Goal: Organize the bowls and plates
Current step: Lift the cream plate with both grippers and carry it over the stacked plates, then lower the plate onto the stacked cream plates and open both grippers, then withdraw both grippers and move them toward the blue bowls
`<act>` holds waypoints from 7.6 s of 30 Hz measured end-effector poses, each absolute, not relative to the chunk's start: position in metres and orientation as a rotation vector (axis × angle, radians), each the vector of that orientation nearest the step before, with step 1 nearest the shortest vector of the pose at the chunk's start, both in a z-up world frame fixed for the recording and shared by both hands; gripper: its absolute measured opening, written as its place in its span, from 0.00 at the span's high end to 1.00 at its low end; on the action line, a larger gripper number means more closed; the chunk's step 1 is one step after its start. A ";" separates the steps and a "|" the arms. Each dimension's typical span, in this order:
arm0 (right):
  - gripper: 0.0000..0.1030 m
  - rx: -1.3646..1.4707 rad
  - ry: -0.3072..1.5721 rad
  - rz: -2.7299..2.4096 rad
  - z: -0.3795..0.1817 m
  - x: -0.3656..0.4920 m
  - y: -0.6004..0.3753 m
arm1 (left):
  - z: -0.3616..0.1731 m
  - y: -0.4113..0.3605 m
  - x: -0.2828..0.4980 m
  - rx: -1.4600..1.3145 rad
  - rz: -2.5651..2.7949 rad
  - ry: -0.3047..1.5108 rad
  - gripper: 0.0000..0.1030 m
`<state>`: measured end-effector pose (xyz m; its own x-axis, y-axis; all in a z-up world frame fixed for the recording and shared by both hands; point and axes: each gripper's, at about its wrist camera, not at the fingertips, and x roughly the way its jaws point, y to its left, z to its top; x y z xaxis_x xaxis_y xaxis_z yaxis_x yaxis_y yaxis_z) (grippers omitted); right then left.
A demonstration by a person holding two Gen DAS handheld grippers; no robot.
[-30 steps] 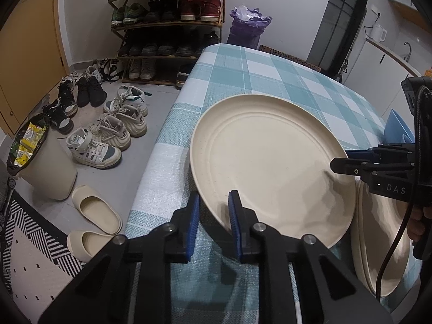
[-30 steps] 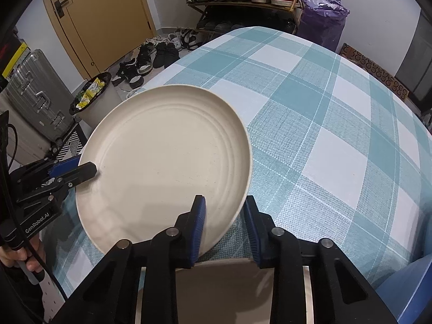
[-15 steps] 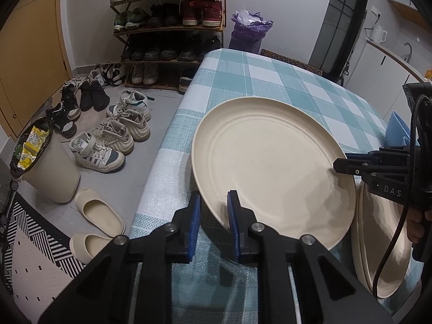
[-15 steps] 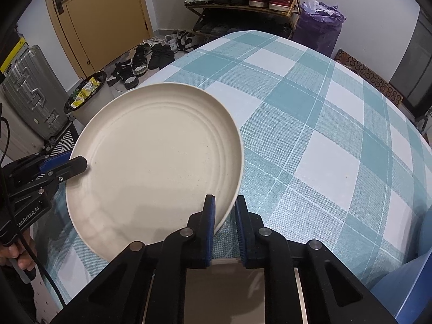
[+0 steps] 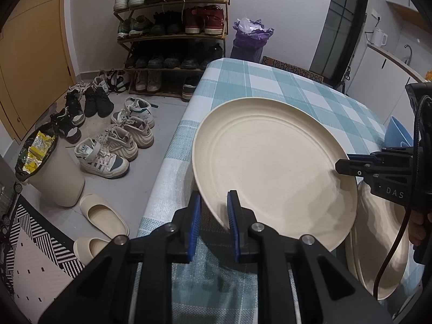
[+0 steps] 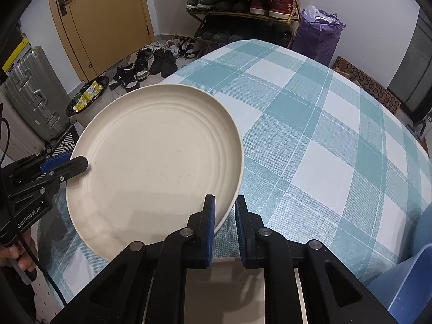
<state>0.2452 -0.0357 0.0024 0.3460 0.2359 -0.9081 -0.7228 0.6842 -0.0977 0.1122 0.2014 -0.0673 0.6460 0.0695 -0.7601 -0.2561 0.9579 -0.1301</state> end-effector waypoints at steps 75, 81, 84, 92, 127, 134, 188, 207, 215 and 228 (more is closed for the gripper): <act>0.85 -0.384 0.904 0.537 0.093 0.150 -0.192 | -0.017 0.081 0.071 -0.087 0.007 0.761 0.83; 0.85 -0.369 0.919 0.523 0.083 0.142 -0.202 | -0.024 0.074 0.066 -0.080 -0.006 0.775 0.83; 0.85 -0.366 0.925 0.517 0.078 0.139 -0.206 | -0.027 0.072 0.065 -0.079 -0.010 0.784 0.83; 0.85 -0.362 0.941 0.503 0.068 0.131 -0.214 | -0.035 0.066 0.066 -0.070 -0.018 0.800 0.83; 0.85 -0.393 0.979 0.446 0.045 0.127 -0.227 | -0.061 0.047 0.081 -0.004 -0.028 0.868 0.83; 0.85 -0.414 0.985 0.432 0.040 0.126 -0.226 | -0.063 0.042 0.082 0.016 -0.027 0.872 0.83; 0.18 -0.335 0.935 0.539 0.077 0.111 -0.234 | -0.034 0.048 0.078 -0.050 -0.042 0.828 0.03; 0.01 -0.272 0.837 0.508 0.133 0.096 -0.264 | 0.006 0.024 0.080 -0.074 -0.134 0.759 0.00; 0.01 -0.243 0.778 0.471 0.165 0.092 -0.289 | 0.024 0.009 0.087 -0.052 -0.159 0.732 0.00; 0.01 -0.192 0.725 0.408 0.204 0.093 -0.331 | 0.049 -0.019 0.109 -0.027 -0.217 0.696 0.00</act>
